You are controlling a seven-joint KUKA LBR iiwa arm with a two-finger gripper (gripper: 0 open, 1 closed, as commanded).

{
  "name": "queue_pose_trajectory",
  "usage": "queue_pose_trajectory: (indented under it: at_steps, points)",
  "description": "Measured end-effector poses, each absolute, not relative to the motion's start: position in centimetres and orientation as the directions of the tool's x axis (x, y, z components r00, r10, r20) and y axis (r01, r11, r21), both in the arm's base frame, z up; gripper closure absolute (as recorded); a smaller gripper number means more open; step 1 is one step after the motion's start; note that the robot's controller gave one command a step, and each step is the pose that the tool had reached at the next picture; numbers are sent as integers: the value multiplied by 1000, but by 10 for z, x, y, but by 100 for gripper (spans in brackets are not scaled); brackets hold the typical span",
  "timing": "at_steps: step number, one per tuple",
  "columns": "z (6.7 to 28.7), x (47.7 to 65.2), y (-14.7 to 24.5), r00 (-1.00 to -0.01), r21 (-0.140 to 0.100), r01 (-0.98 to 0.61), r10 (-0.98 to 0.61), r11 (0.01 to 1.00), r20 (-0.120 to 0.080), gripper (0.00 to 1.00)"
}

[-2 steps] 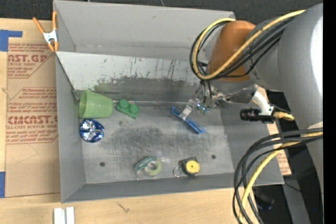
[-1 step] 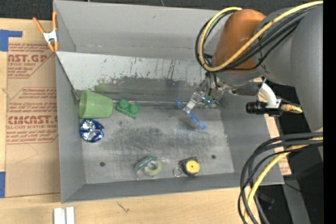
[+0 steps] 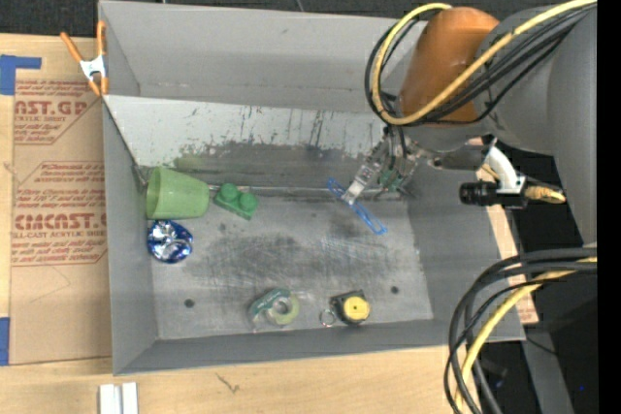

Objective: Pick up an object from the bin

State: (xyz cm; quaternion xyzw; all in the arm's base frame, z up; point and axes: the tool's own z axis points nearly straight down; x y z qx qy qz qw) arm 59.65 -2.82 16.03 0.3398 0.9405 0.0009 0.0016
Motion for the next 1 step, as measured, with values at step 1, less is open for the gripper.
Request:
queue_pose_trajectory:
  at_steps: [1]
  points:
    - [199, 598, -28, -770, 4, 639, 639, 770, -5, 100]
